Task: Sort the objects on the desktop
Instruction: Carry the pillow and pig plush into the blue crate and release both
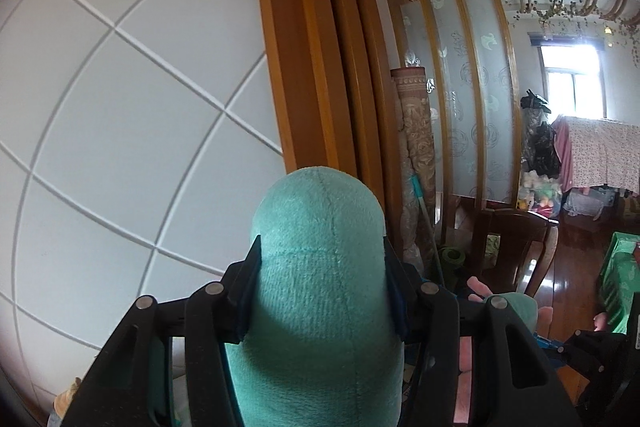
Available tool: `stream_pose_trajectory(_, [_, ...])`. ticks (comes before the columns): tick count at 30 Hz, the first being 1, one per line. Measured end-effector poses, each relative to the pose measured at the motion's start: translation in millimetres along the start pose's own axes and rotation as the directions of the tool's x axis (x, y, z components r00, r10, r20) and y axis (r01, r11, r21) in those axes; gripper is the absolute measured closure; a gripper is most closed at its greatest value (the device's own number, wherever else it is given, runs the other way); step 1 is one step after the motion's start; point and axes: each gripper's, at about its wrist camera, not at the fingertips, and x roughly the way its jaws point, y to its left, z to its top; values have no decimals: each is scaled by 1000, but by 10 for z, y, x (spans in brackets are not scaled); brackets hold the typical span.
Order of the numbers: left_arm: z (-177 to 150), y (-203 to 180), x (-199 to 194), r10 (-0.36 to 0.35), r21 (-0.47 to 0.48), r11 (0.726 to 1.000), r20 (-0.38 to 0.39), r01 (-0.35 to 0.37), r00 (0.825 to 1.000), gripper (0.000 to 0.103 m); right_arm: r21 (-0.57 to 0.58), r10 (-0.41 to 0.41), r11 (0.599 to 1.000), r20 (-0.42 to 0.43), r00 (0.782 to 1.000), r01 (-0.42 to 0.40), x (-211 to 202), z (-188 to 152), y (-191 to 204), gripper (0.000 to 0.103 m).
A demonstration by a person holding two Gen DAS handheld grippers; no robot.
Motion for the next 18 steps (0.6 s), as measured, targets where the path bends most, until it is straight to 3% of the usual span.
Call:
stream_pose_trajectory(8, [34, -236, 484, -63, 10, 998, -15, 63, 998, 51, 15, -11, 1000, -27, 1000, 11, 262, 10, -272, 54])
stream_pose_trajectory(9, [41, -252, 540, -78, 10, 997, -19, 78, 997, 46, 16, -10, 1000, -31, 999, 10, 301, 15, -298, 54])
stream_pose_trajectory(11, [57, -293, 666, -96, 16, 995, -24, 96, 995, 31, 13, 2, 1000, -34, 999, -2, 363, 27, -318, 42])
stream_pose_trajectory(12, [65, -283, 681, -89, 10, 996, -14, 89, 996, 12, 1, 1, 1000, -34, 999, -1, 407, 32, -316, 36])
stream_pose_trajectory(13, [71, -272, 693, -83, 3, 997, -4, 83, 997, 2, -10, -12, 1000, -34, 999, 12, 434, 36, -306, 29])
stream_pose_trajectory(14, [51, -236, 666, -88, -12, 996, 7, 88, 996, 0, -21, -25, 999, -34, 999, 24, 460, 39, -297, 20])
stream_pose_trajectory(15, [48, -224, 675, -84, -13, 996, 1, 84, 996, 0, -24, -34, 999, -23, 999, 34, 463, 35, -298, 0])
stream_pose_trajectory(18, [17, -198, 687, -65, -3, 998, -12, 65, 998, 0, -13, -41, 999, -19, 999, 41, 472, -8, -322, 1])
